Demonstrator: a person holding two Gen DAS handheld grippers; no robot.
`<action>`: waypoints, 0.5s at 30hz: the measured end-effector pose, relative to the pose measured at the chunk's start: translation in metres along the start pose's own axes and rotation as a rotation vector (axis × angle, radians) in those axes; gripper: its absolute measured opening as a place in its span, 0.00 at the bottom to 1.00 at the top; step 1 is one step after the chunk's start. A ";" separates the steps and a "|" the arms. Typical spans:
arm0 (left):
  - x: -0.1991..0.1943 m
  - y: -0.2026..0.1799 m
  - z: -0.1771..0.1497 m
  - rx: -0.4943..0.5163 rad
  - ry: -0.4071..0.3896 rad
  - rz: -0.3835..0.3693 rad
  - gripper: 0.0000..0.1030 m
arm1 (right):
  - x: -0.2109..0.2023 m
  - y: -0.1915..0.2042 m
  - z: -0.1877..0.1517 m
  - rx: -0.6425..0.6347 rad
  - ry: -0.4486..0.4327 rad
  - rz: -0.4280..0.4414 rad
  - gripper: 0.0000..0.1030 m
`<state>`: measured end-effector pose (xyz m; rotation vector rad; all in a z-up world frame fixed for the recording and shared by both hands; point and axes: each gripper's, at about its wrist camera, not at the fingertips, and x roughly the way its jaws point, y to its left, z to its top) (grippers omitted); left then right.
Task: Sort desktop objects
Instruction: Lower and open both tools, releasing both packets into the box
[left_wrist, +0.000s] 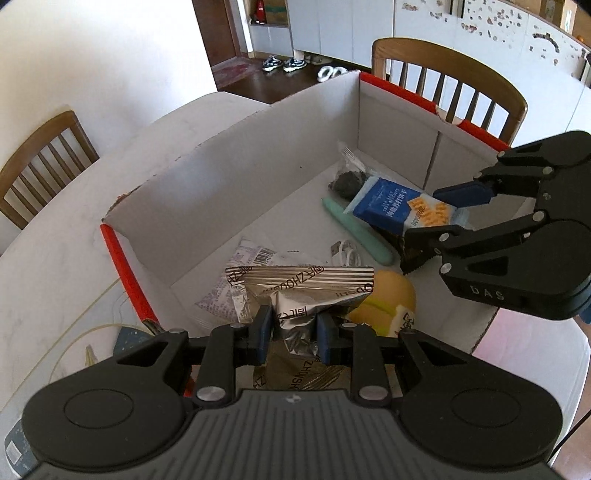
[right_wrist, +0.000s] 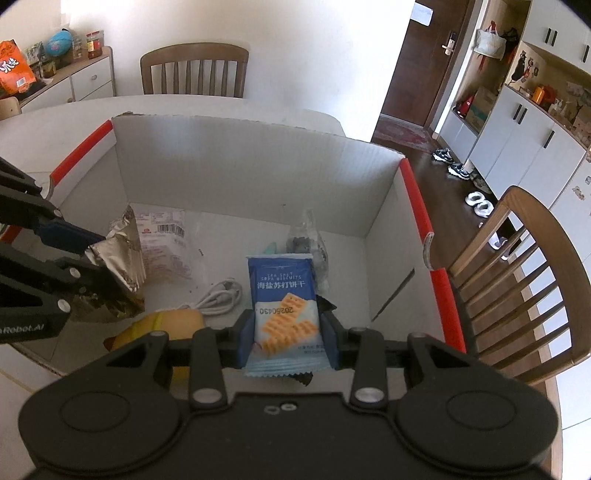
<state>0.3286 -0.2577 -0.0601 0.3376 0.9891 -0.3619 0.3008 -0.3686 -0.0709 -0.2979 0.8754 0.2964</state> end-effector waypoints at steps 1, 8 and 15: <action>0.000 -0.001 -0.001 0.004 0.001 0.002 0.23 | 0.000 0.000 0.000 0.001 0.000 0.001 0.37; 0.000 -0.002 -0.001 0.001 0.006 0.000 0.23 | -0.003 -0.002 0.001 0.003 -0.012 0.009 0.39; -0.005 -0.005 -0.005 0.009 -0.001 0.010 0.29 | -0.010 -0.004 0.001 0.020 -0.024 0.005 0.49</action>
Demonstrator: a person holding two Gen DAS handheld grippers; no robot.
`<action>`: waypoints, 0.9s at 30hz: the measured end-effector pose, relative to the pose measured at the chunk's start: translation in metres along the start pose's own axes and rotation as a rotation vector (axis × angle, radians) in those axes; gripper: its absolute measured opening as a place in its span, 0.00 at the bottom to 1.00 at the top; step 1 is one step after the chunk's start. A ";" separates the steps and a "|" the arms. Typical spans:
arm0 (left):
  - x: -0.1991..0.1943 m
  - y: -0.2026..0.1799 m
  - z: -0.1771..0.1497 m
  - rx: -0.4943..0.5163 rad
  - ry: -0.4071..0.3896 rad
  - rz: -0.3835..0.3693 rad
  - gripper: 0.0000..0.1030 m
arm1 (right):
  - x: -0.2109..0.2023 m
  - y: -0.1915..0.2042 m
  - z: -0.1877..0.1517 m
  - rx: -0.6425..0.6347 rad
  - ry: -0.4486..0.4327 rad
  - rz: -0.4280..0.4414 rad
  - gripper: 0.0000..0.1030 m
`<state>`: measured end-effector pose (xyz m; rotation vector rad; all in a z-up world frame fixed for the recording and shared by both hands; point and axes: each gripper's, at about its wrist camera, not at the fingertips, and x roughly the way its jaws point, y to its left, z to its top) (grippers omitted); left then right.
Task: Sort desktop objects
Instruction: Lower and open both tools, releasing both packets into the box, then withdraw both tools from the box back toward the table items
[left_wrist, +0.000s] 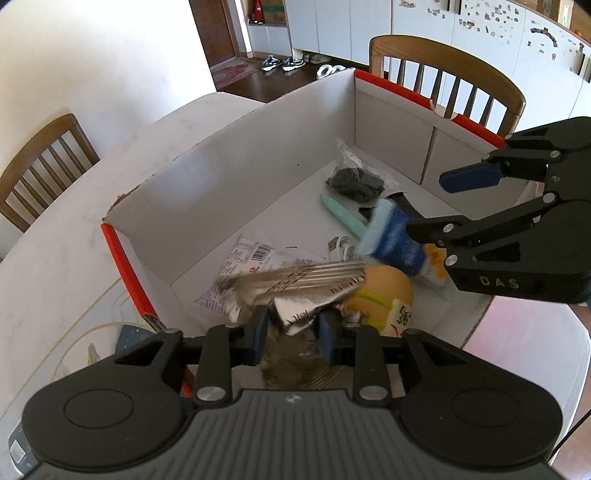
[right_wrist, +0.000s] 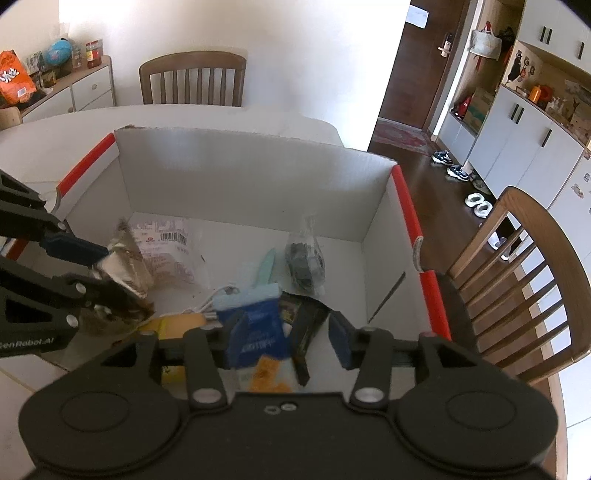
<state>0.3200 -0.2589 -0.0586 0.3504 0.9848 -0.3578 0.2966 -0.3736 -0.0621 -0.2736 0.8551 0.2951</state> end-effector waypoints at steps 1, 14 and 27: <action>-0.001 -0.001 0.000 0.002 -0.003 0.004 0.29 | -0.001 -0.001 0.000 0.003 -0.003 -0.002 0.49; -0.032 0.003 -0.004 -0.044 -0.078 -0.015 0.54 | -0.025 -0.002 0.003 0.022 -0.037 -0.010 0.52; -0.066 0.007 -0.014 -0.059 -0.157 -0.029 0.54 | -0.050 0.007 0.004 0.042 -0.067 0.001 0.54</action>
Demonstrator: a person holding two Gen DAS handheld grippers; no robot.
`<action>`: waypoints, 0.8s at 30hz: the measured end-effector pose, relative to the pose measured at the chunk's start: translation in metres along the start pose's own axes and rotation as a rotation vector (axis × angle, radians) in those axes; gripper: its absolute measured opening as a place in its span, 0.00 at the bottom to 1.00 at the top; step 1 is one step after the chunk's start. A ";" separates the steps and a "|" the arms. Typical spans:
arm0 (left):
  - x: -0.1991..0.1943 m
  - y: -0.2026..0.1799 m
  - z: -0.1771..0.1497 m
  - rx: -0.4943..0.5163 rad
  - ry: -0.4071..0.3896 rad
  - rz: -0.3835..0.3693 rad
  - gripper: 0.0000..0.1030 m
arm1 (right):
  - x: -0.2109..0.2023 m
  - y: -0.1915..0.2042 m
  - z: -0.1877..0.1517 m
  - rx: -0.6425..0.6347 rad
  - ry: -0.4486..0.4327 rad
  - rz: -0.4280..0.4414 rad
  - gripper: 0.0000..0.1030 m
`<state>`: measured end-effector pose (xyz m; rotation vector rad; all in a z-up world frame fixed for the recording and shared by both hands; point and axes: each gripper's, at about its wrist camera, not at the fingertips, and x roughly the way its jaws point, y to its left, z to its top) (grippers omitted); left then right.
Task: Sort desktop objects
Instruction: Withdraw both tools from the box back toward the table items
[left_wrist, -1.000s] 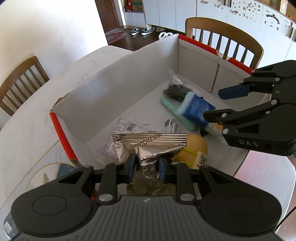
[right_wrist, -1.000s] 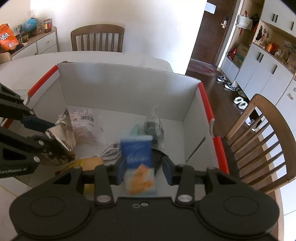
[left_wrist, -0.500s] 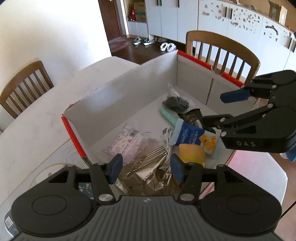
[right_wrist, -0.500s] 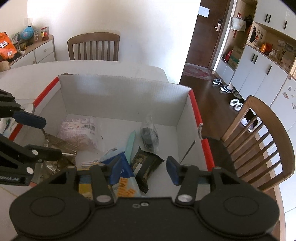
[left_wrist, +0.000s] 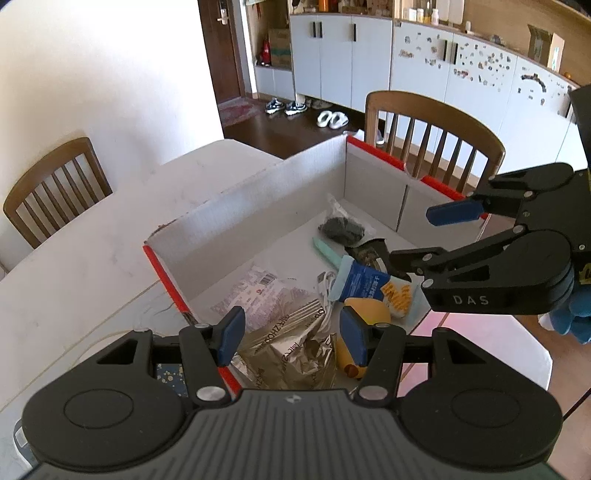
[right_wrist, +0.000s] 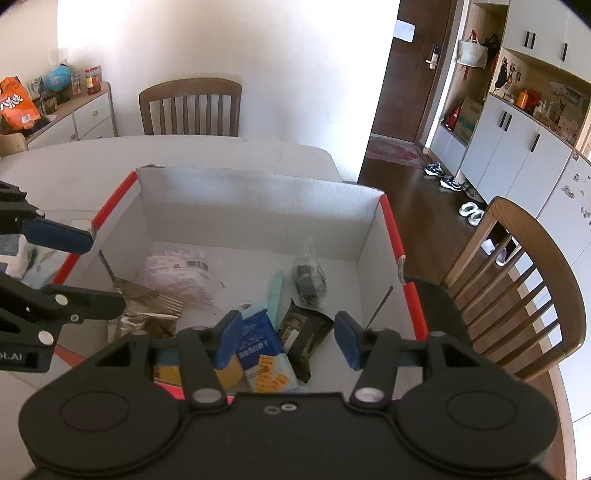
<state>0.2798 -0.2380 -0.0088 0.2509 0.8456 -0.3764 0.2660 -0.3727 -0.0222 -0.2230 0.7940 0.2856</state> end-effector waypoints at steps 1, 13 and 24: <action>-0.002 0.001 -0.001 -0.005 -0.006 -0.001 0.54 | -0.002 0.000 0.000 0.004 -0.002 0.001 0.54; -0.037 0.013 -0.014 -0.041 -0.047 -0.037 0.54 | -0.024 0.018 0.003 0.037 -0.029 0.006 0.60; -0.070 0.037 -0.034 -0.056 -0.081 -0.043 0.56 | -0.048 0.048 0.011 0.043 -0.063 0.009 0.65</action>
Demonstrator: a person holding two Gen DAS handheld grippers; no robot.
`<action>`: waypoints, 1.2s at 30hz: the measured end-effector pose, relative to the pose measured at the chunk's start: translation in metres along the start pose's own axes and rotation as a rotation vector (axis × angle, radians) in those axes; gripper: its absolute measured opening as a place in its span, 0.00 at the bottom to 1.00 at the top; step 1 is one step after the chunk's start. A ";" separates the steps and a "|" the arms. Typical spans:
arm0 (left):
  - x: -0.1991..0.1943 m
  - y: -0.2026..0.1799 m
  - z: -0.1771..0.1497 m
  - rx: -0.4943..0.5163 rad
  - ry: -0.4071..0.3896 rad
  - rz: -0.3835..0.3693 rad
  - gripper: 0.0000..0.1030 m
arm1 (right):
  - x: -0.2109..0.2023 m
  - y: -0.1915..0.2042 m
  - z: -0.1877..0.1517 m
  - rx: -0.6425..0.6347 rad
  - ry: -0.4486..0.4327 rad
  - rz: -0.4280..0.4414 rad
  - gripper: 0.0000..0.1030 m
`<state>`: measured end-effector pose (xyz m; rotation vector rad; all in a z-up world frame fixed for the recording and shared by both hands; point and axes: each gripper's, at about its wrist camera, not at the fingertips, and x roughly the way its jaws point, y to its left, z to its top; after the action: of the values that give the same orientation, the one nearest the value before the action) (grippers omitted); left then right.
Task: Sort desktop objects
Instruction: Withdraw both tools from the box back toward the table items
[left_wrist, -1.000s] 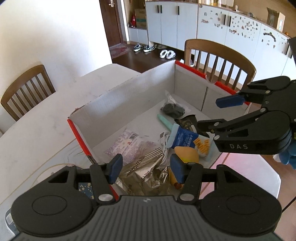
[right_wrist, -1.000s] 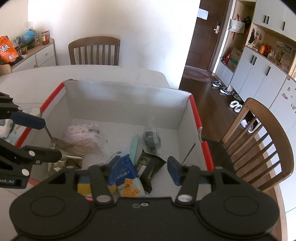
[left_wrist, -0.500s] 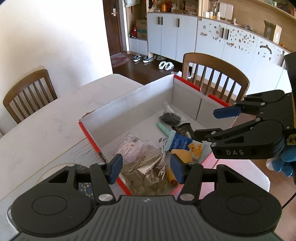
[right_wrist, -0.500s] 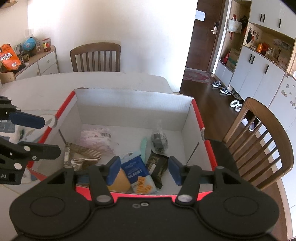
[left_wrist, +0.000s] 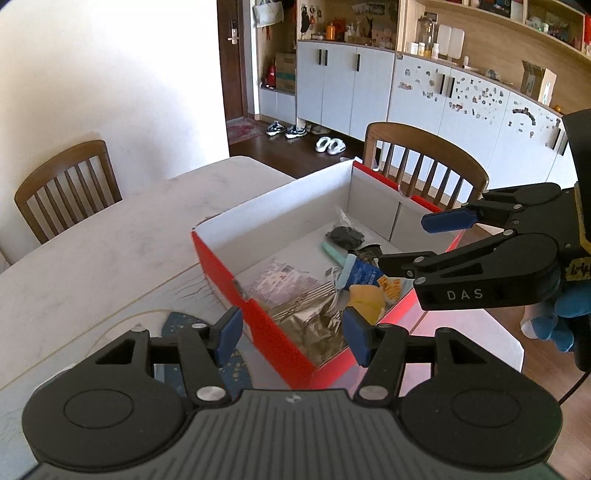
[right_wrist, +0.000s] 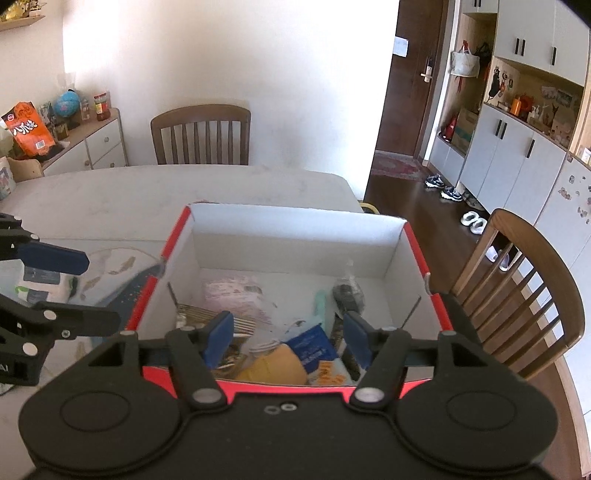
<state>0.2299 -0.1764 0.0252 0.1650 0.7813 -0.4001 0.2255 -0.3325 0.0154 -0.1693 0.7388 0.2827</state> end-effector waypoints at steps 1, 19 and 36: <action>-0.003 0.002 -0.002 0.000 -0.004 -0.001 0.56 | -0.001 0.003 0.001 0.001 -0.002 -0.002 0.66; -0.057 0.054 -0.041 -0.029 -0.041 0.009 0.68 | -0.015 0.080 0.014 -0.015 -0.034 0.027 0.78; -0.086 0.108 -0.092 -0.094 -0.039 0.042 0.84 | -0.009 0.155 0.023 -0.046 -0.028 0.100 0.85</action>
<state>0.1592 -0.0264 0.0219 0.0852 0.7560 -0.3251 0.1854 -0.1811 0.0303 -0.1719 0.7140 0.3964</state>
